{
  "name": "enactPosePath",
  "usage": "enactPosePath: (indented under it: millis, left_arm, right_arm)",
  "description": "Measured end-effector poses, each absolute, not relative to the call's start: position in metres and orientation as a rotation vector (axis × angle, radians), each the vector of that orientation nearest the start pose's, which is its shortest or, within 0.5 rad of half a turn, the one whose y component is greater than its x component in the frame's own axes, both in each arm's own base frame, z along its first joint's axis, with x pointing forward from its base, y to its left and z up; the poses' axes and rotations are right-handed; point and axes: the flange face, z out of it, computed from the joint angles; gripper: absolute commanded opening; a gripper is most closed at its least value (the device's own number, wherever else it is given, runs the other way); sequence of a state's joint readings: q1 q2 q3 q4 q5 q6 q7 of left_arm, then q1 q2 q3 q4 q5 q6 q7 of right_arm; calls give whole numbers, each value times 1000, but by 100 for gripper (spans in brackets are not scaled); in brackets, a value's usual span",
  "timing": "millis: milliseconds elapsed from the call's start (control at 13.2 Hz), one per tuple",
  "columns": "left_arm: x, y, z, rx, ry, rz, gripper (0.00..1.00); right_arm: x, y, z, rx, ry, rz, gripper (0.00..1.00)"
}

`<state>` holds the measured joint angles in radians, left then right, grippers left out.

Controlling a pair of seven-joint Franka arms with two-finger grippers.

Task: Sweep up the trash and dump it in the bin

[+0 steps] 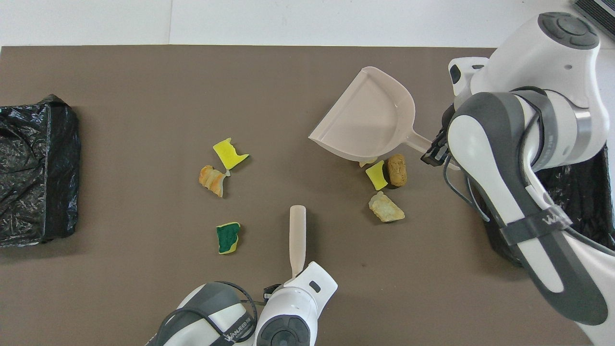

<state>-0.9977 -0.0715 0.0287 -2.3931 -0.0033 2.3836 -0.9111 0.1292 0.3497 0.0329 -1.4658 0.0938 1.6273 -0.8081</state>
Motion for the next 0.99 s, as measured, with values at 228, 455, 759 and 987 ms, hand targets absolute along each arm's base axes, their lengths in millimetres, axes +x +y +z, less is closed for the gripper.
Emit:
enactPosePath:
  millis: [228,455,759,987]
  left_arm:
    - [284,-404,348,-3210,71,-76,2]
    - [288,-401,342,-3207,56,-74,8]
    - [292,-398,341,-3206,42,-73,30]
    - [294,-397,341,-3205,34,-73,34]
  right_arm:
    - [631,129,461,-2627,-1676,311,0]
    - [624,150,450,-2490,-1961,340,0]
    - [629,128,445,-2454,-2001,329,0]
    - [628,131,446,-2451,-2008,327,0]
